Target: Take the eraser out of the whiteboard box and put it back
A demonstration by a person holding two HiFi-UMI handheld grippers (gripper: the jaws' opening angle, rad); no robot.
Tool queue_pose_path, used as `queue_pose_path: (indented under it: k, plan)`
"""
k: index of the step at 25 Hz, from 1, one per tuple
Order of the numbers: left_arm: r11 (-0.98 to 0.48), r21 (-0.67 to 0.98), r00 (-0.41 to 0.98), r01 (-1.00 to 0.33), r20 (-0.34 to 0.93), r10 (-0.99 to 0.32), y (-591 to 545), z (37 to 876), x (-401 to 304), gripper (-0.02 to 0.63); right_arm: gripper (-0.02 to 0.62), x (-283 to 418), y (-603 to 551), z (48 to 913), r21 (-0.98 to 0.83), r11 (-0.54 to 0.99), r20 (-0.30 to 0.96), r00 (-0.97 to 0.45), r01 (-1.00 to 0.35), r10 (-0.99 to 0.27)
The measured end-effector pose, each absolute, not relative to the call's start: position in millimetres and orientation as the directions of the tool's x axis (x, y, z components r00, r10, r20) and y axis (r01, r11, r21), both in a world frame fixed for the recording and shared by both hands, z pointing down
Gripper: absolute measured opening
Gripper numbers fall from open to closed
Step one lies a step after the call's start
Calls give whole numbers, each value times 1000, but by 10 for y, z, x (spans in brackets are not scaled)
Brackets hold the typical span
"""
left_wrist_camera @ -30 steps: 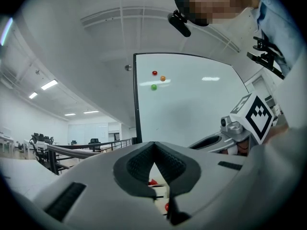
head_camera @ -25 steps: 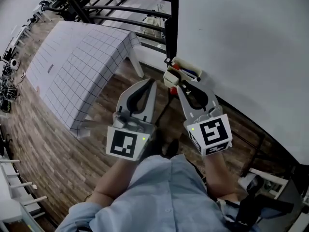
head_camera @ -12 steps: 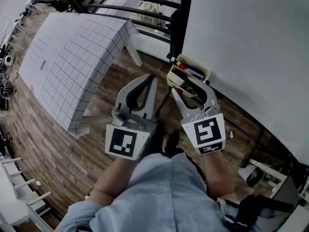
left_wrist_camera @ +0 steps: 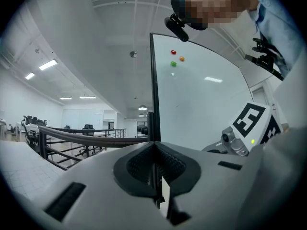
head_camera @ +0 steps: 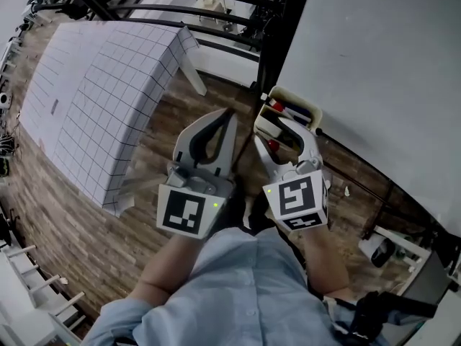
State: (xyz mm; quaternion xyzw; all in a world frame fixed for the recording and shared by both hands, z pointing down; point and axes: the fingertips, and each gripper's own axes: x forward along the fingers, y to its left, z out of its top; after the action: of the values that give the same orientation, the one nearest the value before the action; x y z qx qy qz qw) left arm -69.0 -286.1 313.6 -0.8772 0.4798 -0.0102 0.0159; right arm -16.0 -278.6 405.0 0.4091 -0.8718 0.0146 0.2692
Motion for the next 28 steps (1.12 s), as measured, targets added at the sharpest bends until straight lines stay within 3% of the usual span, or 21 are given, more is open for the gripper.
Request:
queue_pose_path:
  k: [8, 28]
  plan:
    - [-568, -29, 568, -822, 9, -823, -2992, 3178, -692, -2, 128, -151, -2843, 4072, 235, 645, 517, -468, -727, -716]
    - [-578, -93, 585, -811, -102, -805, -2551, 2617, -514, -2, 121, 160, -2560, 2912, 229, 569, 240, -520, -790, -820]
